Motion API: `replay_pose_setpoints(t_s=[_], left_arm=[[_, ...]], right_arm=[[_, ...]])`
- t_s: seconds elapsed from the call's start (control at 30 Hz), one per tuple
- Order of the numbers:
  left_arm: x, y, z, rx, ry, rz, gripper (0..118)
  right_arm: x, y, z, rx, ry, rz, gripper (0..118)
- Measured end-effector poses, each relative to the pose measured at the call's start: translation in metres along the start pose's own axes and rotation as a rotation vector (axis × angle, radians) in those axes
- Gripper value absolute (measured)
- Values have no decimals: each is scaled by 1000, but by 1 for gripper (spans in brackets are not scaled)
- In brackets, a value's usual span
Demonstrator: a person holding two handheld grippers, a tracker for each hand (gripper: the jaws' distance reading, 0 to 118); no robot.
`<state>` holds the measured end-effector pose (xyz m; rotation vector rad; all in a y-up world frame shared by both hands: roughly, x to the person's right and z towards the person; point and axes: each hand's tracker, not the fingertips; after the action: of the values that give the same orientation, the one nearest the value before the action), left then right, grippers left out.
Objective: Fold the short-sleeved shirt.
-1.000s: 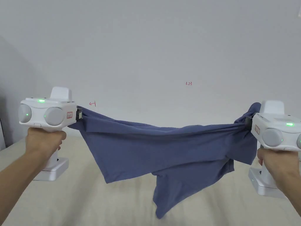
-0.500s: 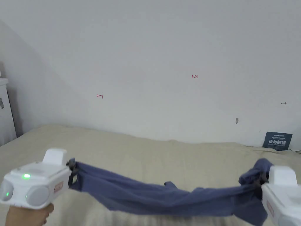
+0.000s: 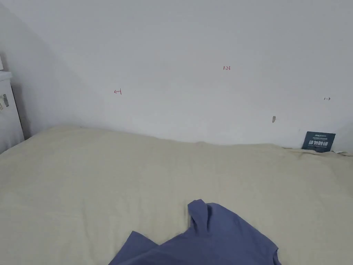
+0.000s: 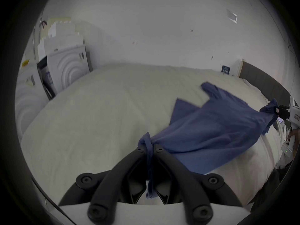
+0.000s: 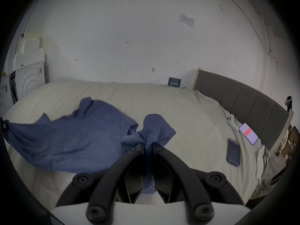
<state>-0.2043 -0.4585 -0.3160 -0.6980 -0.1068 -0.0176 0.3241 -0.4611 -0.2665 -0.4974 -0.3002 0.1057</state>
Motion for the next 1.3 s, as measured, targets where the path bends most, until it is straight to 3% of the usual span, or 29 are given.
replay_pose_setpoints(t_s=[0.2,0.43,0.5,0.53,0.6,0.63,0.67,0.7,0.77,0.87,0.97,1.07,1.13,1.17,1.2,1.3], left_arm=[[-6,-46,-18,-95,14,21,2],[-20,-40,-33,-79,3,78,3],[-25,-36,-33,-81,-9,79,9],[-10,-34,-11,-75,-13,72,17],[-3,-28,8,-57,-12,64,40],[-4,-24,16,-24,-5,63,52],[-1,-16,29,24,-6,67,66],[-1,-11,37,56,-5,65,71],[3,2,54,124,7,56,71],[3,18,62,211,7,46,71],[13,33,67,287,23,25,68],[27,43,67,331,34,6,47],[34,45,66,348,29,8,31],[38,47,66,353,11,15,13],[41,47,66,342,-23,26,0],[49,45,68,337,-76,49,0]], right_arm=[[2,-40,1,-89,-25,-26,7],[-4,-51,-4,-120,-23,10,8],[-2,-52,-3,-121,-16,2,15],[-1,-48,2,-120,-11,-5,24],[1,-40,13,-101,-15,-15,60],[2,-34,20,-78,-12,-17,68],[2,-27,27,-50,-2,-18,70],[0,-21,32,-19,-1,-13,70],[-2,-6,42,27,4,6,70],[-10,16,50,92,45,-26,70],[-24,34,54,135,63,-53,70],[-38,47,54,165,90,-65,65],[-48,51,55,191,107,-81,40],[-53,52,55,201,116,-78,15],[-57,53,55,201,115,-73,4],[-66,55,60,210,132,-77,1]])
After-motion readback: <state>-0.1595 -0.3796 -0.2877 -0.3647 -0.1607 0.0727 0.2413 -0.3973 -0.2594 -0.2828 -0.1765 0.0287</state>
